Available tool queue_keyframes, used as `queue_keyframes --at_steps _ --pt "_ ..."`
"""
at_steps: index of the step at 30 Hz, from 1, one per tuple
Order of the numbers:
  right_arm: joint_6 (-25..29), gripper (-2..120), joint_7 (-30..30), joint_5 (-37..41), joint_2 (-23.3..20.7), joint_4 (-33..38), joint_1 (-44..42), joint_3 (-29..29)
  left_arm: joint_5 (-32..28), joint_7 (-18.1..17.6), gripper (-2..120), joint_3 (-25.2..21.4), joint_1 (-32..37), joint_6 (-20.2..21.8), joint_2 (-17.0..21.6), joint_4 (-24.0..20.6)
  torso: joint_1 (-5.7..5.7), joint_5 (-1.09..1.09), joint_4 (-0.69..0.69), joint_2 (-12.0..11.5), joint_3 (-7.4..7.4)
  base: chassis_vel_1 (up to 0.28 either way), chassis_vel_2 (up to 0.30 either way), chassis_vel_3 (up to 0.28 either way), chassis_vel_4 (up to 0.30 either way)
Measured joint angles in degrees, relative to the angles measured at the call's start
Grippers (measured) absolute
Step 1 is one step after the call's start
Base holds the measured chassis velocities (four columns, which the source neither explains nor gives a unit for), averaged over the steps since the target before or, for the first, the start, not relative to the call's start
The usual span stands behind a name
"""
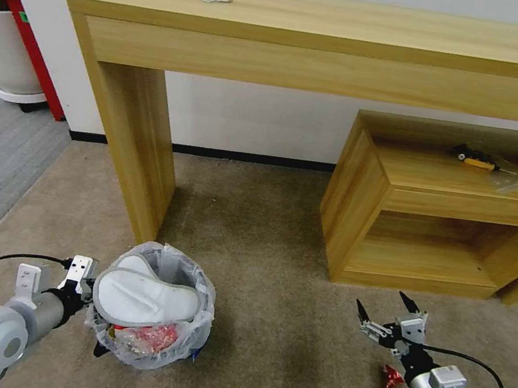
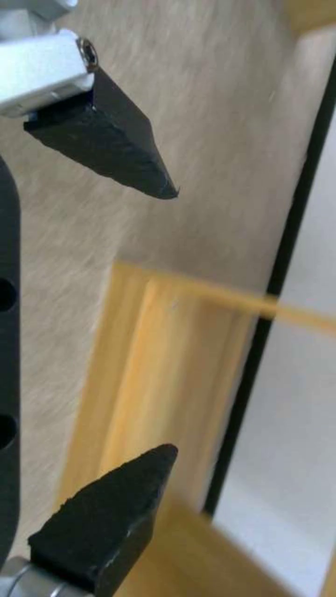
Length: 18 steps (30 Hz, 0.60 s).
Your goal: Pick up the trash bin and place the garbage on the floor into it.
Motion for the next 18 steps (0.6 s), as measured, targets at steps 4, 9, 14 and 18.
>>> queue_keyframes --at_steps 4,9,14,18 --pt "-0.3 100 0.7 1.8 -0.1 -2.9 0.1 1.0 0.5 0.2 0 0.1 0.3 0.0 -0.5 -0.3 0.00 0.01 0.00 0.0 0.01 -0.082 -0.074 -0.077 -0.079" --pt "-1.8 100 1.6 6.2 -0.9 -8.2 1.0 1.3 1.0 0.3 0 0.3 0.6 0.0 -0.9 -0.5 0.00 0.01 0.00 0.0 0.01 -0.097 -0.099 -0.097 -0.096" --pt "-4.0 100 1.9 9.7 -1.1 -12.4 1.8 0.6 1.3 0.5 0 0.3 0.7 0.0 -1.0 -0.7 0.01 0.01 -0.01 0.0 0.00 -0.120 -0.114 -0.101 -0.110" --pt "-7.0 100 1.9 12.9 -1.0 -14.4 2.5 -1.1 1.7 0.6 0 0.3 0.9 0.0 -1.2 -0.9 0.01 -0.02 -0.02 0.0 0.01 -0.117 -0.126 -0.127 -0.130"
